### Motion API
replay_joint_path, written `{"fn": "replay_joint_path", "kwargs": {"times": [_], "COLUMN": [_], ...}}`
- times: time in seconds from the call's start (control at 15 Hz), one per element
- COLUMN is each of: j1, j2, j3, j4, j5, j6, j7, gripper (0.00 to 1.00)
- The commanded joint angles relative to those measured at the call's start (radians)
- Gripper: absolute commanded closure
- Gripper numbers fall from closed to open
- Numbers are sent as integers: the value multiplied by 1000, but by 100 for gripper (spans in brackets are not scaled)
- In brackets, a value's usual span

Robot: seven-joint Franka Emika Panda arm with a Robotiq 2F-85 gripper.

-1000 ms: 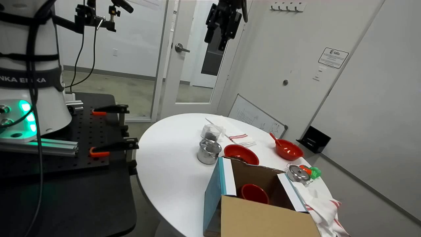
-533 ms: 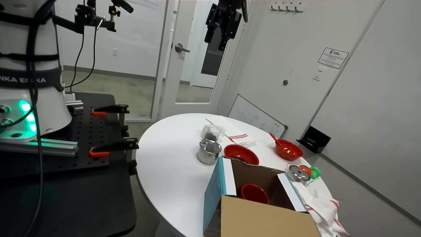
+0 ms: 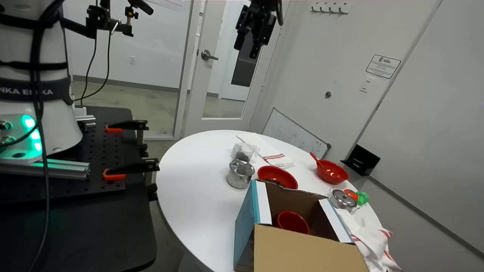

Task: Uncover the pot and put the lid on the table

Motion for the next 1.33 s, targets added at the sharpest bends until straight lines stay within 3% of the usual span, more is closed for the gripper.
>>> {"fn": "replay_joint_path", "kwargs": {"times": [0.0, 0.47, 0.93, 1.27], "j1": [-1, -12, -6, -9], "j2": [66, 242, 455, 476], "j3": [39, 107, 88, 74], "j4": [42, 90, 185, 187], "j5": [26, -36, -57, -27], "j6": [15, 146, 219, 214], "j7": [67, 249, 252, 240], "gripper": [0, 0, 0, 0]}}
